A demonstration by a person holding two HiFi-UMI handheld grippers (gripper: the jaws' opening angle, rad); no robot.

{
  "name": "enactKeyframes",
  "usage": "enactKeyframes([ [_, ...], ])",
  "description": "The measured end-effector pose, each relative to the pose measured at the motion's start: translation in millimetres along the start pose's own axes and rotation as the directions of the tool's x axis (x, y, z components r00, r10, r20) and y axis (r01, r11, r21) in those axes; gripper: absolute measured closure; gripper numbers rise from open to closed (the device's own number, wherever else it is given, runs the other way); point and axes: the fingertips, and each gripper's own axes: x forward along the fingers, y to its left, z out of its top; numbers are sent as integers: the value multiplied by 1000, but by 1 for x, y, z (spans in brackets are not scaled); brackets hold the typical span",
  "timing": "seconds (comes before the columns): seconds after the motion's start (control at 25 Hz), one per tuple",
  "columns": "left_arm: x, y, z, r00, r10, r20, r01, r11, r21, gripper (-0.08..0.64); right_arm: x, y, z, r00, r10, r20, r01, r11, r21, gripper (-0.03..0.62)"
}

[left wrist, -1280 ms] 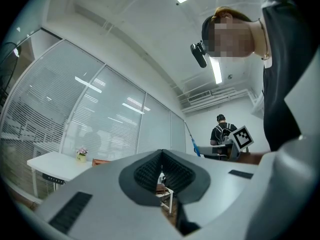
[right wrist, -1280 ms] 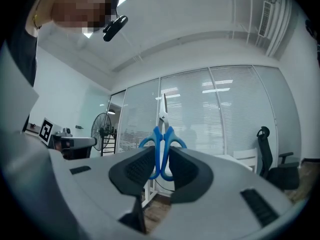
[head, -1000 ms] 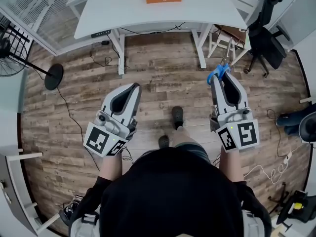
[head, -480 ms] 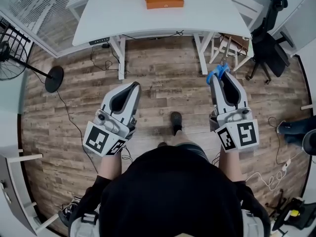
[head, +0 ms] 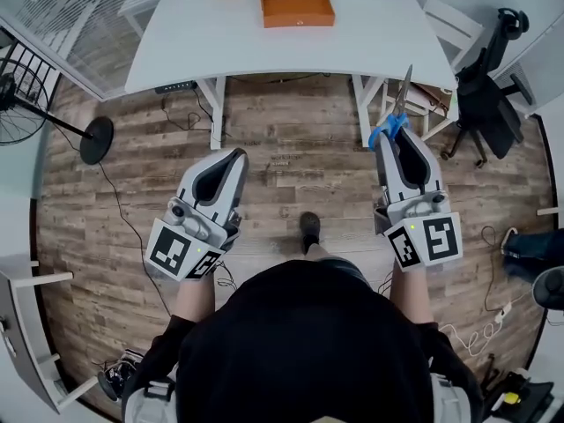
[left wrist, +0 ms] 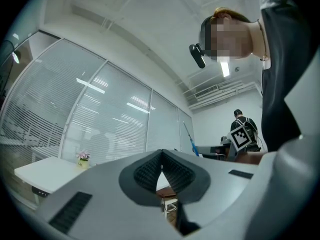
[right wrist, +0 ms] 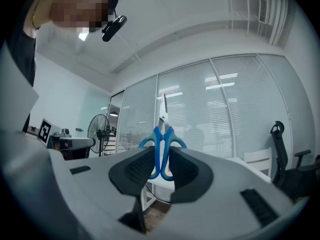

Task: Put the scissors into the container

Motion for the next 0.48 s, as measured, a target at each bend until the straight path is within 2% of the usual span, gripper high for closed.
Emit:
enactKeyframes([
  [0.48,79,26,-1,998,49,30,-50,998,44,548,64,-67,2,998,59,34,-59,998,4,499],
])
